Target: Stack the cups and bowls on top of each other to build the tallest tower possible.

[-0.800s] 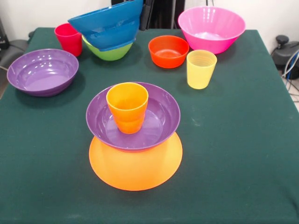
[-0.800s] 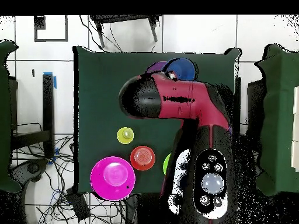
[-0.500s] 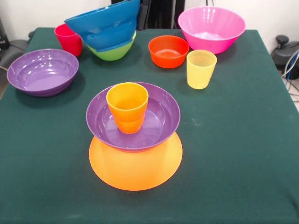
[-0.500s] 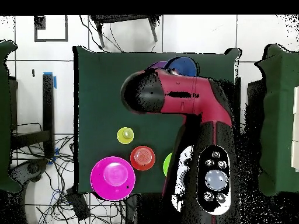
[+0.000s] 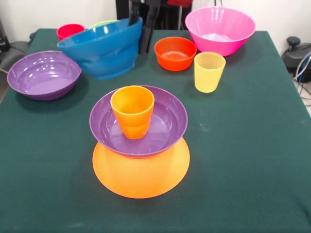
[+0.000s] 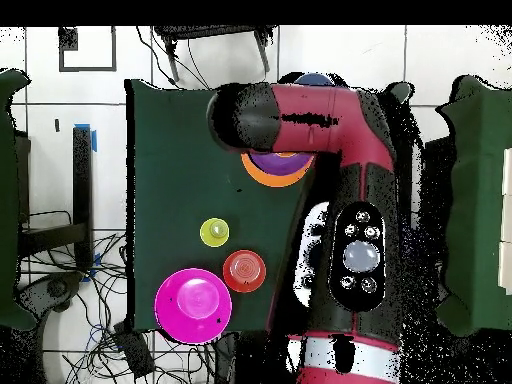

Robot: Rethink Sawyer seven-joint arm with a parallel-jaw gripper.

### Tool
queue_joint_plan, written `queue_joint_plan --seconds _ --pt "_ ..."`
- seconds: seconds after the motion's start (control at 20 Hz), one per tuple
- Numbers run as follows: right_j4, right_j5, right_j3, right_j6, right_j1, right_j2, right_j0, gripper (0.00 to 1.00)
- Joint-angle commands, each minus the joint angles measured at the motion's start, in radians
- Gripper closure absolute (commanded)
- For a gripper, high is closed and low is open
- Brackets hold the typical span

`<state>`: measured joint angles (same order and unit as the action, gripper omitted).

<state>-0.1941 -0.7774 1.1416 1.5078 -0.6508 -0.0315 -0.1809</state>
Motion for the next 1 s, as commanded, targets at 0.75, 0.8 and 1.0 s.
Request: queue_joint_plan --seconds 0.75,0.8,1.0 --pt "-0.088 -0.662 -0.650 -0.008 0.336 -0.082 0.097 1.00" --pt "-0.085 -0.691 -0.667 -0.013 0.347 -0.084 0.094 1.00" --pt "-0.064 -0.793 -0.746 -0.012 0.401 -0.086 0.082 1.00"
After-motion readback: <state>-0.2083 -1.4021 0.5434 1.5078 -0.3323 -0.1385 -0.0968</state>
